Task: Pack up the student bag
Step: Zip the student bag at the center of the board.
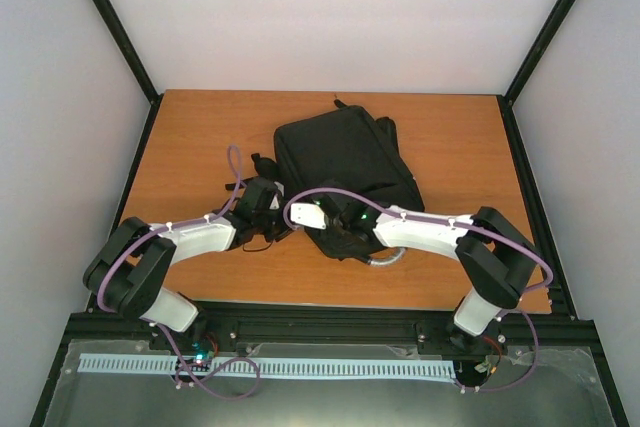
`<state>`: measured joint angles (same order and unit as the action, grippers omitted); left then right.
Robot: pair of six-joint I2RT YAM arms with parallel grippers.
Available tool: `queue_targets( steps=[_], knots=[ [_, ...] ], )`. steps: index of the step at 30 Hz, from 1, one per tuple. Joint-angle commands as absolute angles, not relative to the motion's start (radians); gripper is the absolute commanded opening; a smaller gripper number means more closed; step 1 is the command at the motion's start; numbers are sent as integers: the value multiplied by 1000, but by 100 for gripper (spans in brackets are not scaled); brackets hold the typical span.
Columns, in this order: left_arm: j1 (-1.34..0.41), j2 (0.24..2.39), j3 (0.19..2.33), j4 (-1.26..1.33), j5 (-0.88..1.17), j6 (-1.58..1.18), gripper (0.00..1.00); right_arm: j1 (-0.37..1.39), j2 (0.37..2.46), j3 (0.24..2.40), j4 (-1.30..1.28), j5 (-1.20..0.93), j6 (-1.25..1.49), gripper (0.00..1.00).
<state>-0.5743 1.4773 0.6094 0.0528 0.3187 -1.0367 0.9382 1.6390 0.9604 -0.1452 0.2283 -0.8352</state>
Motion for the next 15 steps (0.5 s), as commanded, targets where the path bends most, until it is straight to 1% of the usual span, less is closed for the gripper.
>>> queue_targets(
  steps=[1, 4, 10, 11, 15],
  knots=[
    [-577, 1458, 613, 86, 317, -1046, 50, 917, 1672, 1008, -204, 200, -831, 31],
    [-577, 1462, 612, 87, 317, -1047, 50, 907, 1677, 1010, -206, 192, -831, 30],
    [-577, 1468, 609, 91, 319, -1048, 50, 893, 1651, 1025, -197, 197, -787, 7],
    [-577, 1470, 609, 91, 319, -1048, 50, 891, 1642, 1030, -202, 198, -776, 4],
    [-577, 1469, 609, 94, 317, -1048, 50, 868, 1604, 1051, -237, 163, -723, 3]
  ],
)
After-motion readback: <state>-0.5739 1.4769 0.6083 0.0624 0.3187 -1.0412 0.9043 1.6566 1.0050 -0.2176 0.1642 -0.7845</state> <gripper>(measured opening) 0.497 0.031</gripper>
